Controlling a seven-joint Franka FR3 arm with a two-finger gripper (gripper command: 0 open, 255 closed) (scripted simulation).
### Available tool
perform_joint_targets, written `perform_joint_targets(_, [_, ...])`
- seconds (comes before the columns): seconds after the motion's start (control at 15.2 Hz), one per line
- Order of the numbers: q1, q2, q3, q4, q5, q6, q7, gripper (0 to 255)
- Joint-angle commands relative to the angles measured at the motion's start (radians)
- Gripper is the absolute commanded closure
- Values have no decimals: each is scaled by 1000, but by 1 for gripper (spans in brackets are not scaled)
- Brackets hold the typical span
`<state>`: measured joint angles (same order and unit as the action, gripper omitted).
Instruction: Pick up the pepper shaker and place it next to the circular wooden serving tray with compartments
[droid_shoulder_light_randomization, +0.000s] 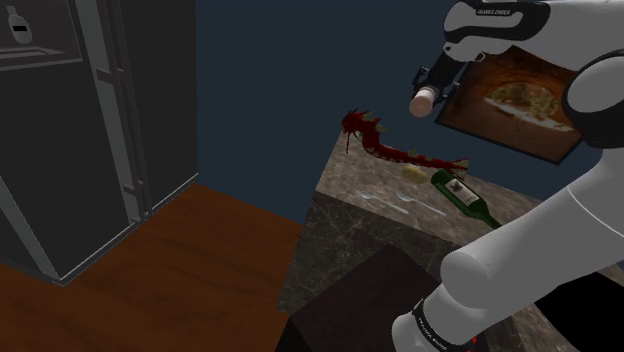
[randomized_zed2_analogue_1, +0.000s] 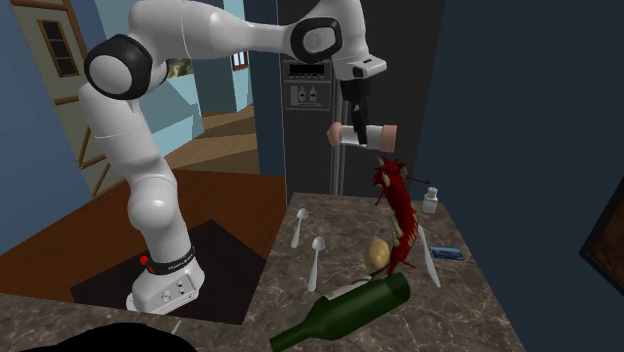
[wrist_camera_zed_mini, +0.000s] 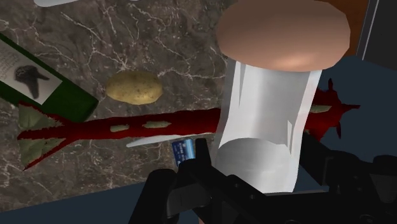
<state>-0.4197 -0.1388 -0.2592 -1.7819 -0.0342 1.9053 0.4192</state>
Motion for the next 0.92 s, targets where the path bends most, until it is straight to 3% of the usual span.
perform_joint_targets(0.0, [0, 5, 0, 35, 2, -30, -2, 255])
perform_joint_targets(0.26, [0, 17, -1, 97, 5, -81, -4, 255])
perform_joint_targets(0.86, [-43, -324, -6, -219, -74, -95, -30, 255])
